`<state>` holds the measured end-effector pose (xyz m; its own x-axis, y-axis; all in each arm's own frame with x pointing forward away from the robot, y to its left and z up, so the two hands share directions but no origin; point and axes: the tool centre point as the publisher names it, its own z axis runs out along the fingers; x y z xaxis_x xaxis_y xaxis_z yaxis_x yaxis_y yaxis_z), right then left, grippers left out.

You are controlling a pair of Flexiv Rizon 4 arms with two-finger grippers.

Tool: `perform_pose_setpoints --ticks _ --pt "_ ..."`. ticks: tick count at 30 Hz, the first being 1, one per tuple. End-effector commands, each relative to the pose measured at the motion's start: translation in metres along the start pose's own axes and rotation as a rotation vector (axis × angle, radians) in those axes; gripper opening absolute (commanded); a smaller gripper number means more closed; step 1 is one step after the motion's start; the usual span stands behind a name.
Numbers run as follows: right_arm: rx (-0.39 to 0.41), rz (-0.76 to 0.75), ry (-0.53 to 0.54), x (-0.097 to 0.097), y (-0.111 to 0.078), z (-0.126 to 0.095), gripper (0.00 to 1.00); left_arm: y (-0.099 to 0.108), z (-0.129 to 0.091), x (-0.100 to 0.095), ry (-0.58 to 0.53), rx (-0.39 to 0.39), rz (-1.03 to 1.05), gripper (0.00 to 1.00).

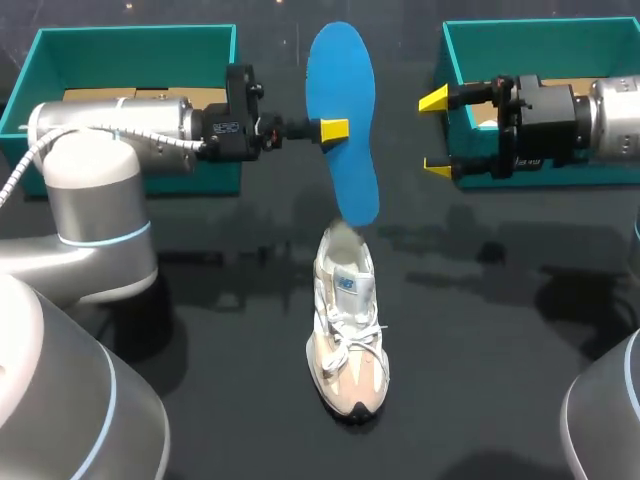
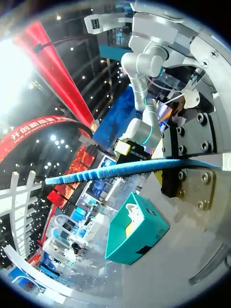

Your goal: Take the shoe out of the shoebox, open the shoe tongue, remove and reinsert the insole, then place the shoe into the shoebox

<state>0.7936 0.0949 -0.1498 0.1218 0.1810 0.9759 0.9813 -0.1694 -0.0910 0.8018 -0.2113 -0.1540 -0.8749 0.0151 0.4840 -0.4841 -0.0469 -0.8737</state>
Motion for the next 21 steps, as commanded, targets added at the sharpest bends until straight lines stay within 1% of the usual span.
perform_pose_setpoints --ticks 1,11,12,13,16,18,19,20,21 --pt "-0.002 0.001 -0.002 0.0 0.0 0.002 1.0 0.0 -0.013 0.022 -0.146 0.086 0.835 0.0" --pt "-0.002 0.001 -0.002 0.0 0.0 0.002 1.0 0.0 -0.013 0.022 -0.146 0.086 0.835 0.0" --pt "-0.002 0.001 -0.002 0.0 0.0 0.002 1.0 -0.001 -0.013 0.02 -0.178 0.082 0.864 0.0" --pt "-0.002 0.001 -0.002 0.0 0.0 0.002 1.0 -0.002 -0.013 0.019 -0.174 0.077 0.888 0.0" --pt "-0.002 0.001 -0.002 0.0 0.0 0.002 1.0 -0.004 -0.014 0.024 -0.172 0.055 1.057 0.0" --pt "-0.002 0.001 -0.002 0.0 0.0 0.002 1.0 -0.004 -0.014 0.028 -0.18 0.036 1.248 0.0" --pt "-0.002 0.001 -0.002 0.0 0.0 0.002 1.0 -0.004 -0.014 0.031 -0.185 0.008 1.37 0.0" --pt "-0.002 0.001 -0.002 0.0 0.0 0.002 1.0 -0.004 -0.014 0.029 -0.234 -0.053 1.427 0.0" --pt "-0.002 0.001 -0.002 0.0 0.0 0.002 1.0 -0.004 -0.014 0.029 -0.234 -0.053 1.427 0.0"
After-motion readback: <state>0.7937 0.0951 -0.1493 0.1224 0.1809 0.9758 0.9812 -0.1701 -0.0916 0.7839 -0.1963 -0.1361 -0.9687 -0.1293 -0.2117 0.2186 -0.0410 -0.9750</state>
